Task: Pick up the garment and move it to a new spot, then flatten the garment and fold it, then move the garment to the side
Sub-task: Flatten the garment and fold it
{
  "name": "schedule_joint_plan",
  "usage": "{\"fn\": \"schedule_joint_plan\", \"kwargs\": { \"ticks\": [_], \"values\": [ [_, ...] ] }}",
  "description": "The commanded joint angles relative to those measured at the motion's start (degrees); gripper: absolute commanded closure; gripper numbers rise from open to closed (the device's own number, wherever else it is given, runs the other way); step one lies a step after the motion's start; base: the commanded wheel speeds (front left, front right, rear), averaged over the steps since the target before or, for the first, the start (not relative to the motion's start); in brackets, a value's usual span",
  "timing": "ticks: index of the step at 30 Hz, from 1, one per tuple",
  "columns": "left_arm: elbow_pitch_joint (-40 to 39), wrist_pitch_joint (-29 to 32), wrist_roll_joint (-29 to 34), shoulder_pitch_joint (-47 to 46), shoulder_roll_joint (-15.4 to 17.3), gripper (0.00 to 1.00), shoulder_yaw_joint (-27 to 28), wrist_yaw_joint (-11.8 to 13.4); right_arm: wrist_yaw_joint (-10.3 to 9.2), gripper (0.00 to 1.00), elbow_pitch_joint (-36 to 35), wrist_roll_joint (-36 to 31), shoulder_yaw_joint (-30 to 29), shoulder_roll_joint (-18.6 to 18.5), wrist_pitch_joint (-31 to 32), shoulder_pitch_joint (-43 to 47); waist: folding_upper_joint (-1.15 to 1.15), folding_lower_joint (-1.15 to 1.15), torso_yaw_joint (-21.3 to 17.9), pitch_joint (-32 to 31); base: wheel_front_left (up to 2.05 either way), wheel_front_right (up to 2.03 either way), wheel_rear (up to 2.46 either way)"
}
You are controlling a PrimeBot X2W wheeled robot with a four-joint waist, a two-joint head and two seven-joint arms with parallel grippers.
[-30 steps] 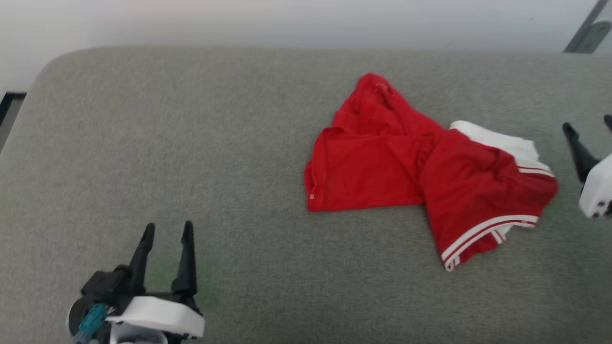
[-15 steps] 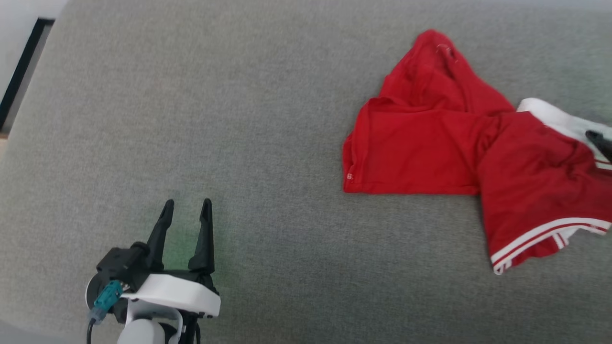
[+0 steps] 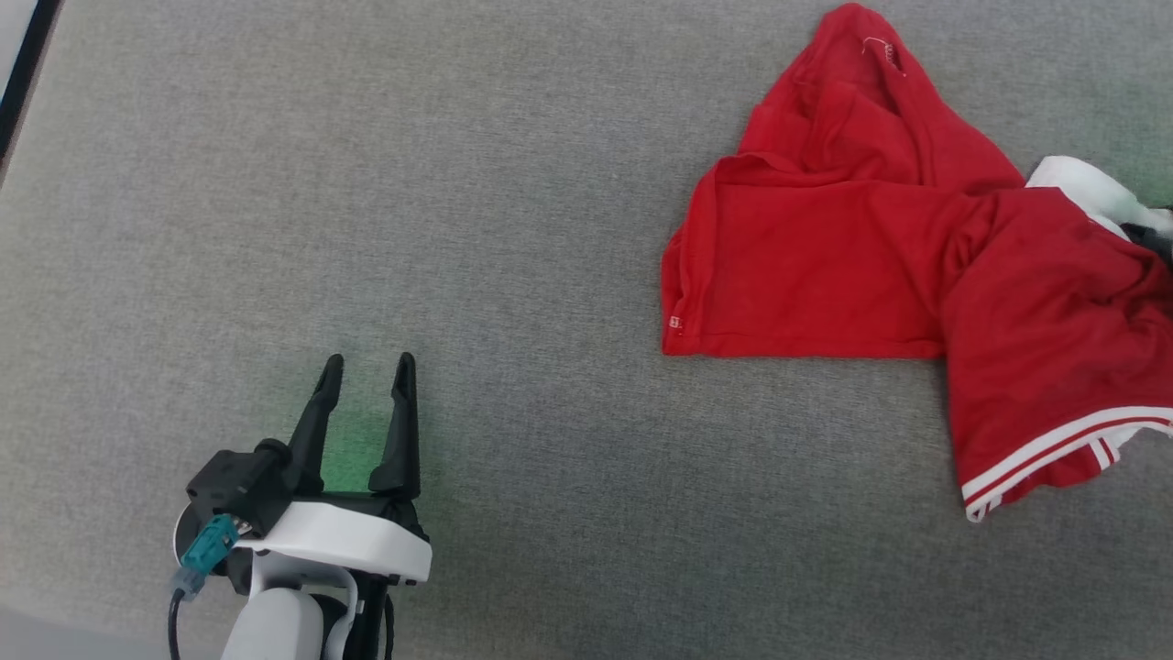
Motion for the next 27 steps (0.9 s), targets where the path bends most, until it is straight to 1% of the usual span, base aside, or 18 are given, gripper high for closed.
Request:
{"fn": "schedule_joint_plan", "kwargs": {
  "ticks": [1,4,6,9,15,19,21,27],
  "values": [
    [0.04,-0.12,0.02,-0.84,0.02,0.00,0.23,-0.15,-0.17,1.00,1.24,0.51,1.89,0.29,0.45,1.71,0.00,0.00,-0.37,-0.02,0.00,0.00,0.00],
    [0.16,-0.12,0.23,-0.91,-0.01,0.00,0.40,-0.15,-0.24,1.00,2.59,1.83,2.35,-0.87,-1.86,0.22,0.00,0.00,-1.25,-0.45,0.00,0.00,0.00],
    [0.33,-0.12,0.52,-0.91,0.00,0.00,0.47,-0.15,-0.23,1.00,3.82,2.68,1.92,-0.96,-4.48,-0.71,0.00,0.00,-1.93,-0.89,0.00,0.00,0.00],
    [0.38,-0.12,0.74,-0.78,0.02,0.00,0.34,-0.15,-0.14,1.00,5.91,4.30,0.69,-0.96,-8.63,-1.27,0.00,0.00,-2.82,-1.68,0.00,0.00,0.00],
    [0.26,-0.12,1.38,0.10,0.02,0.00,1.01,-0.15,-0.14,1.00,12.03,8.14,-3.11,-2.84,-16.02,0.84,0.00,0.00,-4.58,-2.97,0.00,0.00,0.00],
    [0.06,-0.12,1.78,0.83,0.03,0.00,1.21,-0.15,-0.13,1.00,18.10,10.62,-6.50,-3.88,-20.38,2.96,0.00,0.00,-5.55,-3.31,0.00,0.00,0.00],
    [0.05,-0.12,1.85,0.91,0.03,0.00,1.25,-0.15,-0.15,1.00,22.69,11.55,-8.52,-4.42,-22.71,3.63,0.00,0.00,-5.91,-3.30,0.00,0.00,0.00],
    [0.08,-0.12,1.99,0.95,0.02,0.00,1.43,-0.15,-0.14,1.00,35.23,13.51,-12.99,-2.40,-28.37,3.70,0.00,0.00,-6.78,-3.44,0.00,0.00,0.00]
  ]
}}
